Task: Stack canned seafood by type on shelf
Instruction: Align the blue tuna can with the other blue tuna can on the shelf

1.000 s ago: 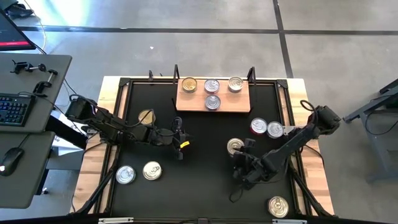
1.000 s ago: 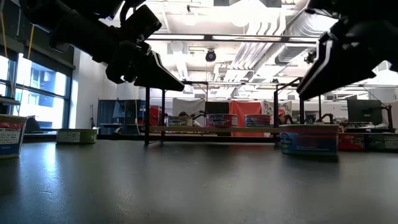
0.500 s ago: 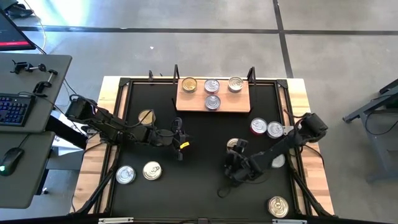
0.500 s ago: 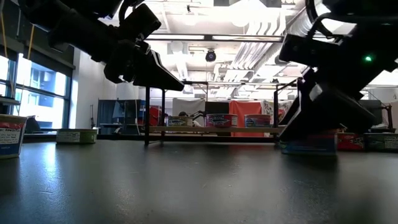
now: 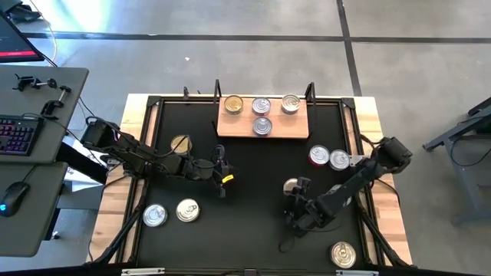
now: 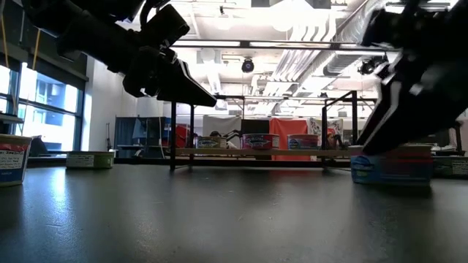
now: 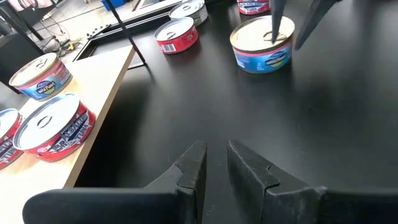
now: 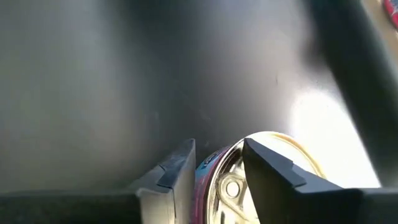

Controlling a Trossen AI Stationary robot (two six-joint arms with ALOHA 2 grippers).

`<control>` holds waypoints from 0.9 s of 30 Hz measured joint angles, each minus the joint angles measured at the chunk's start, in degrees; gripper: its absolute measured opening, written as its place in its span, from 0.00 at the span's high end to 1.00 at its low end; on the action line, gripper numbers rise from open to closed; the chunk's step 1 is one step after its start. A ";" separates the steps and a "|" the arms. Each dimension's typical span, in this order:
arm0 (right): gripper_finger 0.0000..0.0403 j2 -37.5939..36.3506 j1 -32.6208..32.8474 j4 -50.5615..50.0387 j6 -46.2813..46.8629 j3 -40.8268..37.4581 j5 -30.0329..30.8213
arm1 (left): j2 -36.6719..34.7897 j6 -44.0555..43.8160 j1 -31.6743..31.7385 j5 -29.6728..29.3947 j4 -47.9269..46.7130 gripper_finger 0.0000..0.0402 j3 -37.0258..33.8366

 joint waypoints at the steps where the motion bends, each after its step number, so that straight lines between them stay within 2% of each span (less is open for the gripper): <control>1: 0.69 -0.81 0.33 -0.29 1.26 0.00 0.05 | 0.00 0.00 0.00 0.00 0.00 0.87 0.00; 8: 0.58 -3.23 1.73 -0.93 7.68 0.00 0.98 | 0.00 -0.52 0.00 0.00 0.00 0.87 0.00; 13: 0.57 0.14 1.31 -0.79 9.04 0.00 0.77 | 0.00 -0.51 0.00 0.02 -0.01 0.87 0.00; 17: 0.65 3.22 1.31 -0.99 8.87 0.15 2.78 | 0.00 -0.50 0.00 0.02 -0.04 0.87 0.00; 24: 0.90 6.51 2.08 -4.41 8.83 0.43 4.80 | 0.00 -0.50 0.00 0.00 -0.02 0.87 0.00; 27: 0.98 6.85 2.63 -7.27 6.98 0.46 5.18 | 0.00 -0.50 -0.02 0.00 -0.02 0.87 0.00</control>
